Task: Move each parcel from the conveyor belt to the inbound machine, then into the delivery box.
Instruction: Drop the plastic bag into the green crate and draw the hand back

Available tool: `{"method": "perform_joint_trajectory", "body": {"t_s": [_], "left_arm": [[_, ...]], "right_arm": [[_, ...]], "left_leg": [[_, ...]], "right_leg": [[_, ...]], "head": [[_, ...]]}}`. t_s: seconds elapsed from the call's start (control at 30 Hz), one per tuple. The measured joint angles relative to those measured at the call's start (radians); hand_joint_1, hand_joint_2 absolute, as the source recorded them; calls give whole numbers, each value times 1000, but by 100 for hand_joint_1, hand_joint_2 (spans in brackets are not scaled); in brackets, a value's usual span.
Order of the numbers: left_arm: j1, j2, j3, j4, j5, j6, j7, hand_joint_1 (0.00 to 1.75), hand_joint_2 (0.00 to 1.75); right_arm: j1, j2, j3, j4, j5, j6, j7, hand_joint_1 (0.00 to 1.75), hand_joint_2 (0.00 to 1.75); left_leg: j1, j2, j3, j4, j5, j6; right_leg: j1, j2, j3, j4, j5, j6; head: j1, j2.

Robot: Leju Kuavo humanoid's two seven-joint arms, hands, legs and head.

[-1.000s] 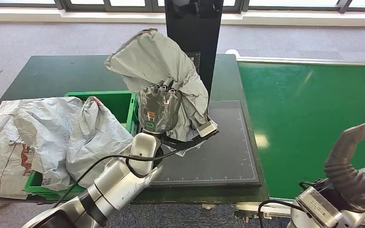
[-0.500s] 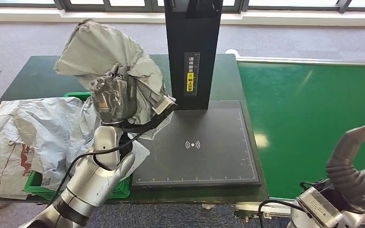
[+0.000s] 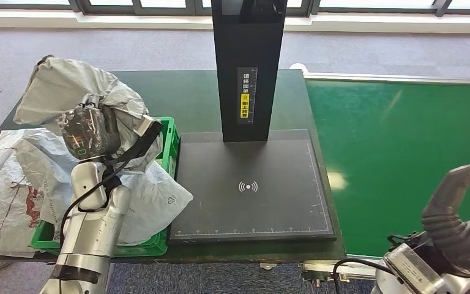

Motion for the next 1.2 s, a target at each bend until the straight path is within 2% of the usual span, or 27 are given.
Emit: {"method": "perform_joint_trajectory", "body": {"t_s": [0.1,0.2,0.5,0.63,0.77,0.9,1.03,1.13,1.2], "left_arm": [[0,-31,111,17,0,0,-44,175,175],[0,-51,175,27,0,0,-56,175,175],[0,-75,242,46,0,0,-59,175,175],[0,-80,251,48,0,0,-62,0,175],[5,-98,286,25,19,0,-114,0,175],[5,-127,353,2,54,0,-218,0,175],[3,-160,432,-26,95,0,-332,0,0],[3,-179,472,-72,193,0,-448,0,0],[7,-187,480,-114,250,0,-483,0,0]], "right_arm": [[1,0,0,-3,0,0,0,0,175],[1,0,0,-5,0,0,0,0,175],[1,0,0,-6,0,0,0,0,175],[1,0,0,-7,0,0,0,0,175],[2,0,0,-7,1,0,0,0,175],[3,0,0,-7,4,0,0,0,175],[3,0,0,-6,4,0,0,0,175],[3,0,0,-5,4,0,1,0,175],[3,0,-1,-4,4,0,1,0,175]], "left_leg": [[0,0,0,0,0,0],[0,0,0,0,0,0],[0,0,0,0,0,0],[0,0,0,0,0,0],[0,0,-1,0,0,0],[0,-1,-1,0,0,0],[0,0,-1,0,0,0],[0,0,-1,0,0,0],[0,-1,-1,0,0,0]], "right_leg": [[0,0,0,0,0,0],[0,0,0,0,0,0],[0,0,0,0,0,0],[0,0,0,0,0,0],[0,0,0,0,0,0],[0,0,0,0,0,0],[0,0,0,0,0,0],[0,0,-1,0,0,0],[0,0,-1,0,0,0]], "head": [[0,0],[0,0],[0,0],[0,0],[0,0],[0,0],[0,0],[0,0],[0,0]]}}
